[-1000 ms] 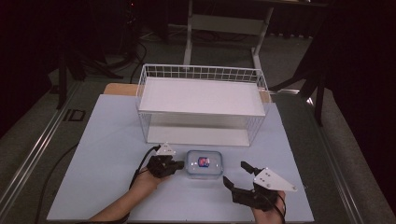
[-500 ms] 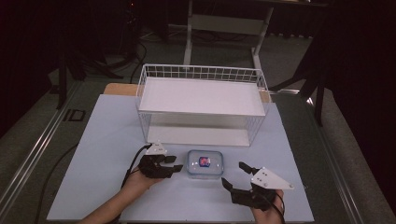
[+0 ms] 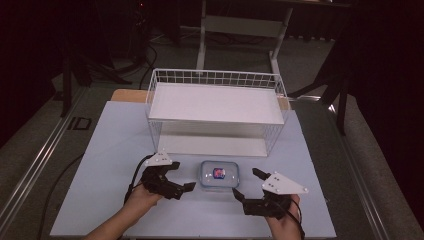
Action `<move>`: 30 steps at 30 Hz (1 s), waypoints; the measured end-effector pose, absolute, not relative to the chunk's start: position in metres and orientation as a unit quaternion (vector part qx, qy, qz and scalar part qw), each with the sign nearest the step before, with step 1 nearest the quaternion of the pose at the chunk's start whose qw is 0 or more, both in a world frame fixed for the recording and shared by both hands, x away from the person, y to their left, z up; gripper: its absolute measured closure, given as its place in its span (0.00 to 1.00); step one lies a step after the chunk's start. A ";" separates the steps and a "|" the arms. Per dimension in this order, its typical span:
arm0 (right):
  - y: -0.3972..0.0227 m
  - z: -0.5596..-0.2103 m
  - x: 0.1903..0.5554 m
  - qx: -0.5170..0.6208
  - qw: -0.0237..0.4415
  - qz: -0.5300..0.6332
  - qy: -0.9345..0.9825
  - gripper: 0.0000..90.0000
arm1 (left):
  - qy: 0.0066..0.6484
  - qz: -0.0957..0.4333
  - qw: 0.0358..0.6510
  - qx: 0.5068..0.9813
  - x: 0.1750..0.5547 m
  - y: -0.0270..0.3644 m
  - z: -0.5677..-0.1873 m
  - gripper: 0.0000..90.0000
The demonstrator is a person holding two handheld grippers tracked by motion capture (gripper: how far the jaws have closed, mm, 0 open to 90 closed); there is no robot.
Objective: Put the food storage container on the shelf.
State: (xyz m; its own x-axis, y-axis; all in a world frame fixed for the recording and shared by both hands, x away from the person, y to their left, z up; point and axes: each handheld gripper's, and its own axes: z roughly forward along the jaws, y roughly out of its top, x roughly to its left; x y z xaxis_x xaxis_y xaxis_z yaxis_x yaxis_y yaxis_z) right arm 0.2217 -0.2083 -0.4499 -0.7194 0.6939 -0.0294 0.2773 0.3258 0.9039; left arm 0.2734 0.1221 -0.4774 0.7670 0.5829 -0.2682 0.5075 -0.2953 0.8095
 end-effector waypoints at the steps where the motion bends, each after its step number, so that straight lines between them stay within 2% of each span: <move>1: -0.208 -0.448 0.223 0.313 0.209 0.494 0.784 0.14 | 0.341 0.034 0.490 0.801 0.274 0.121 -0.475 0.06; 9: -0.209 -0.446 0.249 0.369 0.173 0.485 0.774 0.13 | 0.369 0.014 0.504 0.781 0.289 0.110 -0.470 0.06; 14: -0.213 -0.457 0.264 0.408 0.130 0.477 0.767 0.13 | 0.393 0.005 0.499 0.772 0.297 0.105 -0.478 0.06; 15: -0.214 -0.460 0.267 0.417 0.117 0.472 0.768 0.17 | 0.399 0.005 0.500 0.768 0.299 0.104 -0.480 0.06; 16: -0.214 -0.460 0.267 0.417 0.117 0.472 0.768 0.17 | 0.399 0.005 0.500 0.768 0.299 0.104 -0.480 0.08; 18: -0.217 -0.464 0.272 0.435 0.084 0.468 0.765 0.20 | 0.408 0.001 0.500 0.764 0.302 0.102 -0.483 0.09; 19: -0.221 -0.469 0.276 0.450 0.068 0.465 0.759 0.24 | 0.412 -0.004 0.498 0.763 0.305 0.100 -0.486 0.09; 21: -0.222 -0.470 0.278 0.454 0.062 0.464 0.758 0.25 | 0.415 -0.011 0.498 0.761 0.306 0.100 -0.488 0.09; 25: -0.224 -0.484 0.291 0.493 0.020 0.457 0.740 0.26 | 0.434 -0.048 0.489 0.755 0.313 0.097 -0.504 0.14; 30: -0.221 -0.499 0.301 0.524 -0.022 0.446 0.726 0.27 | 0.458 -0.088 0.474 0.747 0.319 0.094 -0.519 0.16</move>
